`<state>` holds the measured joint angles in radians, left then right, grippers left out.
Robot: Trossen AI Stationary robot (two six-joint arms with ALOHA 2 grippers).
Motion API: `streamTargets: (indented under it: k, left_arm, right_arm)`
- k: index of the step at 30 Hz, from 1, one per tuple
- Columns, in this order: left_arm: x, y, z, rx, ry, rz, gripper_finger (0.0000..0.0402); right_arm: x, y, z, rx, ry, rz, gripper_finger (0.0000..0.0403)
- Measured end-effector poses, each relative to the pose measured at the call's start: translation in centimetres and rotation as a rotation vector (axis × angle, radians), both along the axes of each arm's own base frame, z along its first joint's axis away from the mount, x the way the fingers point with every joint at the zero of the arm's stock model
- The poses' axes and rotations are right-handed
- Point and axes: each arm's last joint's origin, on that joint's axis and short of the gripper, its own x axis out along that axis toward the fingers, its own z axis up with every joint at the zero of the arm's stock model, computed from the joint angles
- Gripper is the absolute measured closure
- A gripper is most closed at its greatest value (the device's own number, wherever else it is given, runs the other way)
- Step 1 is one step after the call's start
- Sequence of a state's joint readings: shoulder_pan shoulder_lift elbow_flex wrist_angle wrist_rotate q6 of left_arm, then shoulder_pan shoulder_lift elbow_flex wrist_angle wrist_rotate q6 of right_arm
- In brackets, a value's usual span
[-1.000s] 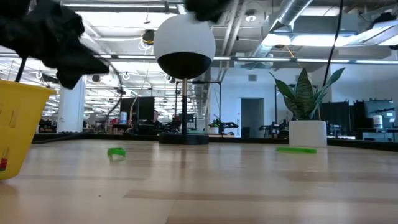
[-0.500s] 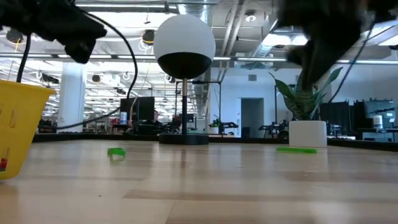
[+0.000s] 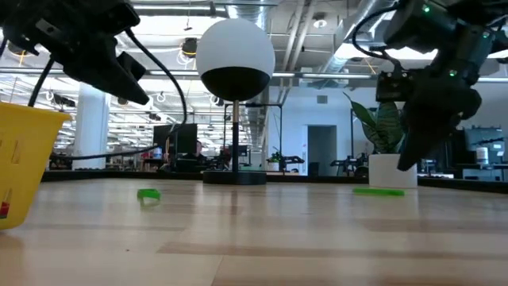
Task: Pick and place items into bin
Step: Put the green rubber band into the yellow bin
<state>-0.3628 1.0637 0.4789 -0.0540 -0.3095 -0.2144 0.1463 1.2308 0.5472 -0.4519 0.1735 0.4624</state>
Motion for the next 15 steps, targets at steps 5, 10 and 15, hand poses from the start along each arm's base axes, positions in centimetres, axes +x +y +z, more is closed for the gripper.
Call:
streamTargets:
  k: [5, 10, 15]
  left_arm:
    - [0.8, -0.3, -0.5, 0.018, 0.038, -0.013, 0.0374]
    - [1.0, -0.4, -0.9, 0.025, 0.052, -0.011, 0.0374]
    - [1.1, -0.4, -0.9, 0.028, 0.044, -0.002, 0.0374]
  right_arm:
    - [0.8, -0.2, -0.5, -0.021, -0.021, 0.032, 0.0319]
    - [1.6, -0.7, -2.4, -0.036, 0.056, 0.003, 0.0319]
    - [2.1, -1.5, -3.9, -0.047, 0.128, -0.011, 0.0319]
